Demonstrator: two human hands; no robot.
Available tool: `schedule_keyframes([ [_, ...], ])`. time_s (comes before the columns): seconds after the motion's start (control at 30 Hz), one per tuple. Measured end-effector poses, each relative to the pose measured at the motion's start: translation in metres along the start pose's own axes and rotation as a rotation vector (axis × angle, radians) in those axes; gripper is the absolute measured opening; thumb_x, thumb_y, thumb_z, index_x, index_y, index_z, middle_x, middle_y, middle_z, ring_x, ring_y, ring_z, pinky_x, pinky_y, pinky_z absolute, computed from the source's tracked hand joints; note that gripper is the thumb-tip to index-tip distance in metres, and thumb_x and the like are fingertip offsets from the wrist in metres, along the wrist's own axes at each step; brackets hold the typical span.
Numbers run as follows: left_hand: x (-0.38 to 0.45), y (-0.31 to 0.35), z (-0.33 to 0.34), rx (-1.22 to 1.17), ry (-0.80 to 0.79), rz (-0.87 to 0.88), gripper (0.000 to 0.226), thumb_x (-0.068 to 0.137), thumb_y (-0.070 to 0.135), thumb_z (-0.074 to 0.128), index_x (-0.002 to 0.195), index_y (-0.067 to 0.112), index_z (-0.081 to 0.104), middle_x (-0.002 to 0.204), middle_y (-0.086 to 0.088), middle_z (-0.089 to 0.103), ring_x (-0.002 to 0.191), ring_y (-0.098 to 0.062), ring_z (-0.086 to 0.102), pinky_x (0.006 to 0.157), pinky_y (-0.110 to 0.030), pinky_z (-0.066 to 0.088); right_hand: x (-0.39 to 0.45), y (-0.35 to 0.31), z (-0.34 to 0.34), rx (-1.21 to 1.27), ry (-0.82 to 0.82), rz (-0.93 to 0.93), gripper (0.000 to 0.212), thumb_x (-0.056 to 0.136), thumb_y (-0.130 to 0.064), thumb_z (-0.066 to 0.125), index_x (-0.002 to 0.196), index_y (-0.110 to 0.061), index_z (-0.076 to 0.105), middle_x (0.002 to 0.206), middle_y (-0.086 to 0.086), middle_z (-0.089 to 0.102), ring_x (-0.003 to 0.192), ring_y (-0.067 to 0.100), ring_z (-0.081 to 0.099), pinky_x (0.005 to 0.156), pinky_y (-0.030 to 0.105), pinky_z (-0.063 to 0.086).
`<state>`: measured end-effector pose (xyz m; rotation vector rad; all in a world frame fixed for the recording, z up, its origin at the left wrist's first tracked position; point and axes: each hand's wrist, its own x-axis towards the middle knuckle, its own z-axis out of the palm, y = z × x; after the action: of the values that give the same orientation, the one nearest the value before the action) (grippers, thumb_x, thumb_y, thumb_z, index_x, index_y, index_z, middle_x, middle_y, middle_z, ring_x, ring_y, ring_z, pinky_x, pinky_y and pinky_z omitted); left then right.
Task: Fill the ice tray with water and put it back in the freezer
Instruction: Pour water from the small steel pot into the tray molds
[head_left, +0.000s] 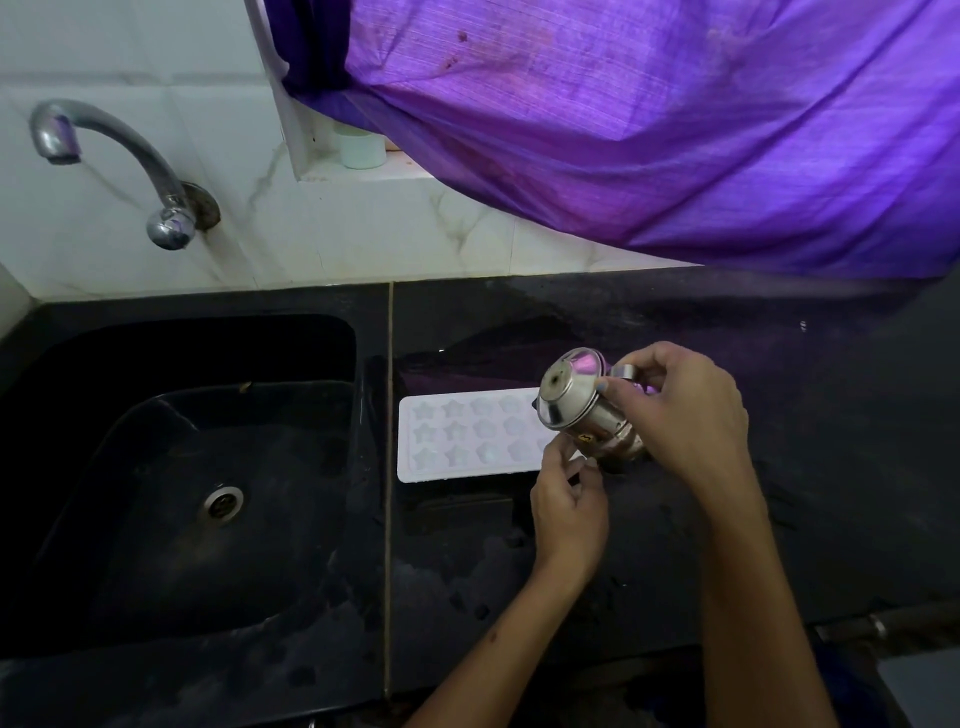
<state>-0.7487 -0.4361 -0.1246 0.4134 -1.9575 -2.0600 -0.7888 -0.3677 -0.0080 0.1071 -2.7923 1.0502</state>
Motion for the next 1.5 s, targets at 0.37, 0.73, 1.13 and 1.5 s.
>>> schedule_keyframes([
  [0.37, 0.006, -0.007, -0.008, -0.002, 0.057, -0.043, 0.022, 0.093, 0.005, 0.046, 0.112, 0.01, 0.056, 0.089, 0.013, 0.062, 0.071, 0.015, 0.057, 0.068, -0.005, 0.042, 0.001, -0.016, 0.017, -0.106, -0.091, -0.106, 0.014, 0.079, -0.039, 0.071, 0.083, -0.031, 0.06, 0.092, -0.014, 0.059, 0.083, 0.014, 0.056, 0.067, 0.031, 0.035],
  [0.73, 0.008, -0.007, -0.014, -0.016, 0.042, -0.065, 0.021, 0.093, 0.005, 0.045, 0.11, 0.008, 0.057, 0.101, -0.002, 0.067, 0.09, -0.004, 0.062, 0.081, -0.018, 0.046, 0.005, -0.027, 0.027, -0.185, -0.11, -0.162, 0.015, 0.081, -0.035, 0.07, 0.085, -0.034, 0.056, 0.095, -0.011, 0.058, 0.084, 0.016, 0.056, 0.067, 0.03, 0.036],
  [1.13, 0.009, -0.008, -0.014, 0.009, 0.037, -0.081, 0.026, 0.093, 0.007, 0.046, 0.115, 0.012, 0.057, 0.105, 0.0, 0.067, 0.083, 0.002, 0.059, 0.083, -0.02, 0.046, 0.007, -0.025, 0.026, -0.19, -0.1, -0.148, 0.015, 0.08, -0.035, 0.071, 0.082, -0.034, 0.056, 0.091, -0.013, 0.055, 0.08, 0.013, 0.054, 0.066, 0.029, 0.034],
  [1.5, 0.004, 0.002, -0.019, 0.065, 0.038, -0.034, 0.03, 0.095, 0.011, 0.044, 0.123, 0.02, 0.05, 0.113, 0.007, 0.061, 0.108, -0.004, 0.056, 0.084, -0.021, 0.045, 0.006, -0.021, 0.014, -0.04, -0.104, -0.091, 0.012, 0.078, -0.037, 0.072, 0.082, -0.031, 0.062, 0.087, -0.012, 0.064, 0.083, 0.013, 0.06, 0.074, 0.039, 0.05],
])
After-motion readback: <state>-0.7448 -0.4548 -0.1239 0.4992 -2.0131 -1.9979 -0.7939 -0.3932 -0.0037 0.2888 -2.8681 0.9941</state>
